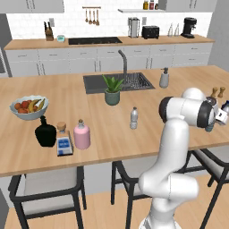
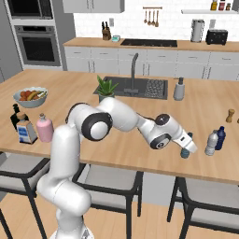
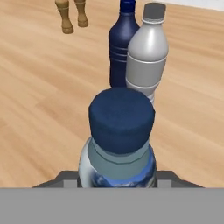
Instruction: Move the plastic bottles in the middle to the plastics group, and the glass bottles in the middle to the glass group.
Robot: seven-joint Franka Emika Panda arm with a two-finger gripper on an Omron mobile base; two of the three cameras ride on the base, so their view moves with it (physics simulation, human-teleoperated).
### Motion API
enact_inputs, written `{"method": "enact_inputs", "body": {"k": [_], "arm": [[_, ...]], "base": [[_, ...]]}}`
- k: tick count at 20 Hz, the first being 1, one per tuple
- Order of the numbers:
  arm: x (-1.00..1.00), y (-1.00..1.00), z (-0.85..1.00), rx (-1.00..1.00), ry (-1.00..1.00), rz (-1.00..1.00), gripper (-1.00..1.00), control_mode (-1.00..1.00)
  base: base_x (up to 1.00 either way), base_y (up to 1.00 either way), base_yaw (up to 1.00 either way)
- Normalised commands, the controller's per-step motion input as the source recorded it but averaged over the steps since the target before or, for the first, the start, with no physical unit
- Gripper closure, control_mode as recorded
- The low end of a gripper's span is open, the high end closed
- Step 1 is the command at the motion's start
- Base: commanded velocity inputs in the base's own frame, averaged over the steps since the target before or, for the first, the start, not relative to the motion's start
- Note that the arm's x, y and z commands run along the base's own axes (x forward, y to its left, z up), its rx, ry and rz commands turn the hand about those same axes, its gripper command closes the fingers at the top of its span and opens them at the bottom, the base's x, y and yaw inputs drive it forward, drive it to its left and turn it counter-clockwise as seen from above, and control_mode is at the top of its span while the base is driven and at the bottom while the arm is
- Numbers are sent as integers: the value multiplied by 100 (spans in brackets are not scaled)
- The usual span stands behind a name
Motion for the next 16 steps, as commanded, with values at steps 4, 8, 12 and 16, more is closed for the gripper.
{"method": "enact_inputs", "body": {"k": [4, 8, 12, 16], "arm": [[-10, 3, -35, 0, -4, 0, 100, -100], [-7, 10, -32, 0, -7, 0, -100, -100], [-6, 6, -19, 0, -6, 0, -100, -100], [-3, 5, -1, 0, -10, 0, -100, -100]], "base": [[0, 0, 0], [0, 0, 0], [0, 0, 0], [0, 0, 0]]}}
